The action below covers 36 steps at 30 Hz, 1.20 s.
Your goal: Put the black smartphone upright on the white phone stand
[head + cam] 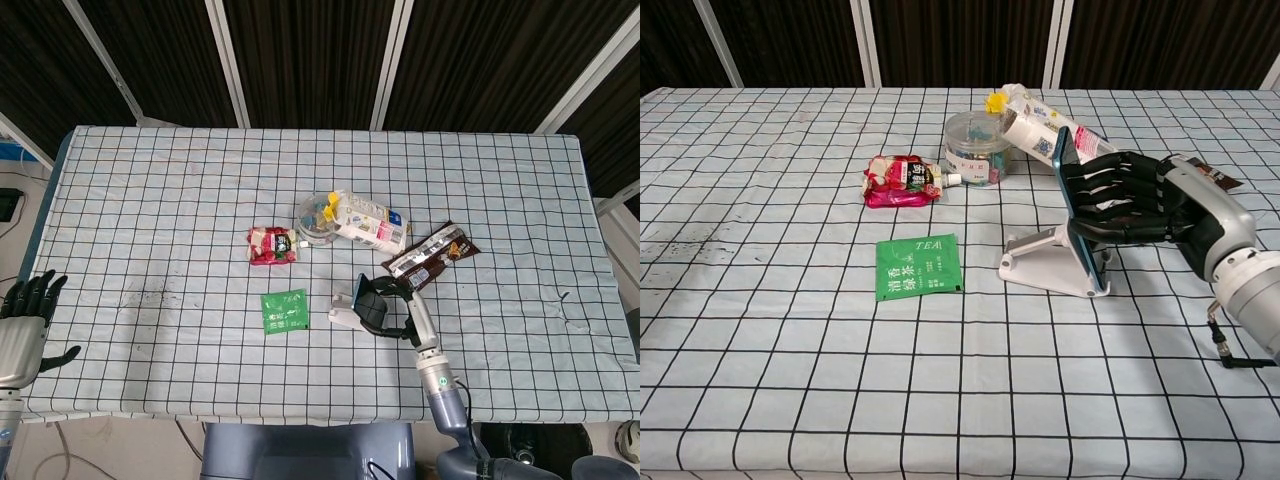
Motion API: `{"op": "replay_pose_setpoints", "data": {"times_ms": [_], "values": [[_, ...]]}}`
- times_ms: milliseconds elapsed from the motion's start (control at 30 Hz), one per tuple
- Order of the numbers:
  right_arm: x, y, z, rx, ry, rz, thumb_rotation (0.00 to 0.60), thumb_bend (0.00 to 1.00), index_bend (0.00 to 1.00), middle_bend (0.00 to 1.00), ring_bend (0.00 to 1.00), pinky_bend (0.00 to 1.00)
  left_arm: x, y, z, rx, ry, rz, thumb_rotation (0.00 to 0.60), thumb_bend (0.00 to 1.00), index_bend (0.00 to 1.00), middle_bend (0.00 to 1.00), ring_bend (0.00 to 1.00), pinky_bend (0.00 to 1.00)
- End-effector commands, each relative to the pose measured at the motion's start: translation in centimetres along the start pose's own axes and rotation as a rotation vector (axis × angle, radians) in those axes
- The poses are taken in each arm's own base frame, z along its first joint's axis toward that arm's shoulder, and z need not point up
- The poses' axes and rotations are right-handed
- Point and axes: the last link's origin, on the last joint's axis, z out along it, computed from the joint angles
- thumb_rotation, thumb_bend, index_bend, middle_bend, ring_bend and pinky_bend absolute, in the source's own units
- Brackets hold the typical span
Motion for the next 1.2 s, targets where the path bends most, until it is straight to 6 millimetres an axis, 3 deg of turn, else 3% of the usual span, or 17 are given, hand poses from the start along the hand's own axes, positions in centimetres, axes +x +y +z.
{"op": "replay_pose_setpoints", "data": {"times_ms": [33,300,433,833,967,1067,1200], "values": [[-0.09,-0.08,-0.05,0.0,-0.003,-0.002,0.6,0.3,0.55,0.48,0.3,0.31,0.01,-0.01,0.0,0.0,0.0,-0.001,0.6,0.0,0.0,0.0,0.0,0.0],[-0.08,0.03,-0.15,-0.008,0.003,-0.015,0.6,0.28,0.52,0.47,0.28,0.28,0.03,-0.06,-0.01,0.002,-0.001,-0.004,0.6,0.0,0.0,0.0,0.0,0.0],[-0.26,0.1,-0.3,-0.01,0.0,-0.035,0.6,0.19,0.43,0.39,0.19,0.24,0.04,-0.05,0.01,0.003,-0.002,-0.004,0.6,0.0,0.0,0.0,0.0,0.0],[-0.34,-0.02,-0.3,-0.002,0.022,-0.067,0.6,0.12,0.26,0.22,0.06,0.19,0.04,-0.06,-0.02,0.002,-0.002,-0.004,0.6,0.0,0.0,0.0,0.0,0.0],[-0.49,-0.07,-0.46,-0.003,0.023,-0.073,0.6,0.11,0.12,0.1,0.0,0.17,0.06,-0.05,-0.02,0.001,-0.001,-0.004,0.6,0.0,0.0,0.0,0.0,0.0],[-0.54,-0.29,-0.56,0.002,0.037,-0.083,0.6,0.1,0.03,0.03,0.0,0.17,0.07,-0.04,-0.03,0.001,0.0,-0.005,0.6,0.0,0.0,0.0,0.0,0.0],[-0.2,-0.63,-0.81,0.012,0.051,-0.114,0.6,0.08,0.0,0.0,0.0,0.15,0.08,-0.04,-0.04,-0.001,0.0,-0.007,0.6,0.0,0.0,0.0,0.0,0.0]]}}
